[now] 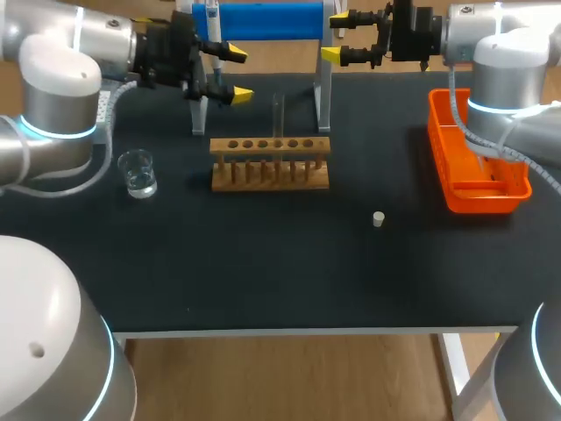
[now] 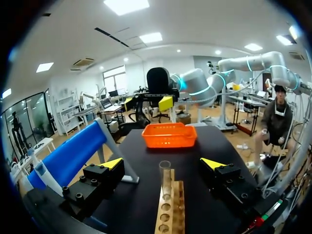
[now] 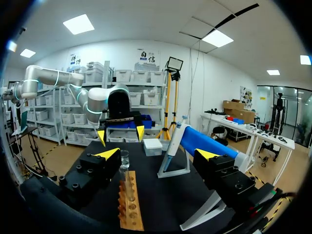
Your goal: Invert the test tube, pick up the pipette, mount the tip to pipette, aspirate from beaker and dispense into the tube, eject the tip, return the pipette, and cap with the stopper.
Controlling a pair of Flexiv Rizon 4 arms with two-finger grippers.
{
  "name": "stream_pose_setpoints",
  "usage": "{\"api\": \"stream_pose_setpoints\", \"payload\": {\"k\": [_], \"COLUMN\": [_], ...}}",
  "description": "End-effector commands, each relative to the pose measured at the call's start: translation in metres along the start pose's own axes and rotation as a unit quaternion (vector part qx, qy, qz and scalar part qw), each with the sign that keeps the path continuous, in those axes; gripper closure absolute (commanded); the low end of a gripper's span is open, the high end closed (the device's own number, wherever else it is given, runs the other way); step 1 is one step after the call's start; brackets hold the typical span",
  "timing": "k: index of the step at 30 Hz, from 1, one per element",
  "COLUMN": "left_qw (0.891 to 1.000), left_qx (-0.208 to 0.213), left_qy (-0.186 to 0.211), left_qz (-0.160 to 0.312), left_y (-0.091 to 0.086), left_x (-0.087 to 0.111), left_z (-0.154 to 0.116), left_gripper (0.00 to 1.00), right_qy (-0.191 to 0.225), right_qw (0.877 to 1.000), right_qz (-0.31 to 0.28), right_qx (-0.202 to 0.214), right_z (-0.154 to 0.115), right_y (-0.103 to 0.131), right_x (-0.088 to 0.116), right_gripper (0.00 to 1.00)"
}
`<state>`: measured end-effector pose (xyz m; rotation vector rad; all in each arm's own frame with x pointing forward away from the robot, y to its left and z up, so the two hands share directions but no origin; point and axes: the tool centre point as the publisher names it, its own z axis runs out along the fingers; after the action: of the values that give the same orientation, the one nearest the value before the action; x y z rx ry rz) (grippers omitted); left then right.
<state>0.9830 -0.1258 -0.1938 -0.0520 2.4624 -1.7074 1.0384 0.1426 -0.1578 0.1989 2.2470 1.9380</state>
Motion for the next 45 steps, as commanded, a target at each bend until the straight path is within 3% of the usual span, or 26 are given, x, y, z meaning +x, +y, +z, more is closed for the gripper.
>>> {"api": "stream_pose_setpoints", "payload": {"k": [1, 16, 26, 35, 45], "left_qw": [1.0, 0.998, 0.996, 0.995, 0.993], "left_qx": [0.0, -0.016, -0.057, -0.068, -0.09], "left_qy": [0.014, 0.03, 0.044, 0.045, 0.018], "left_qz": [-0.004, -0.046, -0.059, -0.057, -0.075], "left_y": [0.011, 0.039, 0.052, 0.06, 0.066], "left_x": [-0.011, -0.012, -0.01, -0.005, 0.003], "left_z": [0.017, 0.049, 0.066, 0.086, 0.092], "left_gripper": [0.0, 0.0, 0.0, 0.0, 0.0], "right_qy": [0.002, 0.002, 0.002, 0.002, 0.002], "right_qw": [1.0, 1.0, 1.0, 1.0, 1.0], "right_qz": [0.0, 0.0, 0.0, 0.0, 0.0], "right_qx": [0.001, 0.001, 0.001, 0.001, 0.001], "right_z": [-0.001, -0.001, -0.001, -0.001, -0.001], "right_y": [0.0, 0.0, 0.0, 0.0, 0.0], "right_x": [-0.001, -0.001, -0.001, -0.001, -0.001], "right_gripper": [0.0, 0.0, 0.0, 0.0, 0.0]}}
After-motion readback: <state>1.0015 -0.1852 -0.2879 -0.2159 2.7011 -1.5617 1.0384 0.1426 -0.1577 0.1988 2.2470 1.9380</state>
